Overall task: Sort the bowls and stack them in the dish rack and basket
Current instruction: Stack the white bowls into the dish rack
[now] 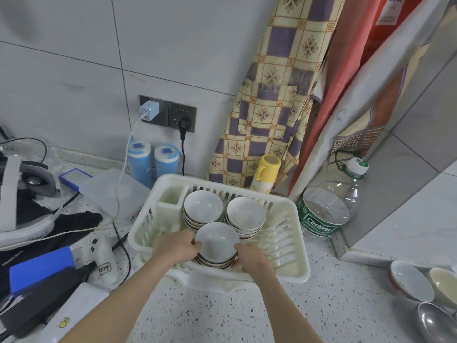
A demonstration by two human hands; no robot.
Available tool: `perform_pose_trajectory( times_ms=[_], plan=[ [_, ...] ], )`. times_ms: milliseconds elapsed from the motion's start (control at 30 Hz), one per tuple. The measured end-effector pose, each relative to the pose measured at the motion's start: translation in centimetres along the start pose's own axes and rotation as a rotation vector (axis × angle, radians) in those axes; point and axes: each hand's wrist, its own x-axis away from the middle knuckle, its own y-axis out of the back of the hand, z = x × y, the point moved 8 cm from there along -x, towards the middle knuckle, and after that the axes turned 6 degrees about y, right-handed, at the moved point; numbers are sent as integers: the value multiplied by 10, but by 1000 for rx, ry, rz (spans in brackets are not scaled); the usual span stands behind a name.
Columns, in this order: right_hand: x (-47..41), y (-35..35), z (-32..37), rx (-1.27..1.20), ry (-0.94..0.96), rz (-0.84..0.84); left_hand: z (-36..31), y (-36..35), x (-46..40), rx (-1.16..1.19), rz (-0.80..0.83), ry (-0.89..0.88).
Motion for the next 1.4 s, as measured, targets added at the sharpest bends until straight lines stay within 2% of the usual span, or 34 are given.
perform_pose_trajectory(
  times_ms=[400, 500, 600, 667, 700, 767, 867, 967, 1100, 1233, 1400],
  plan=[
    [-6, -6, -1, -21, 26, 30, 1, 3, 5, 142, -34, 47],
    [-3, -1, -3, 21, 41, -83, 3, 5, 6, 207, -39, 85],
    [13, 14, 2, 3, 123, -332, 10, 11, 11, 285, -98, 124],
    [28, 23, 4, -89, 238, -476, 14, 17, 19, 386, -193, 98],
    [34, 25, 4, -167, 318, -494, 15, 21, 24, 461, -249, 74],
    [44, 27, 3, -372, 466, -436, 17, 30, 36, 652, -352, 17],
    [58, 41, -16, -728, 492, -334, 15, 36, 64, 984, -445, 4],
    [75, 55, -58, -912, 435, -314, -8, 22, 101, 1171, -484, 12],
    [108, 76, -143, -970, 339, -305, -71, -25, 147, 1336, -468, 43],
    [145, 118, -248, -986, 246, -407, -158, -99, 183, 1353, -293, 84],
    [194, 173, -384, -1120, 87, -593, -284, -180, 241, 1237, -64, 51]
  ],
)
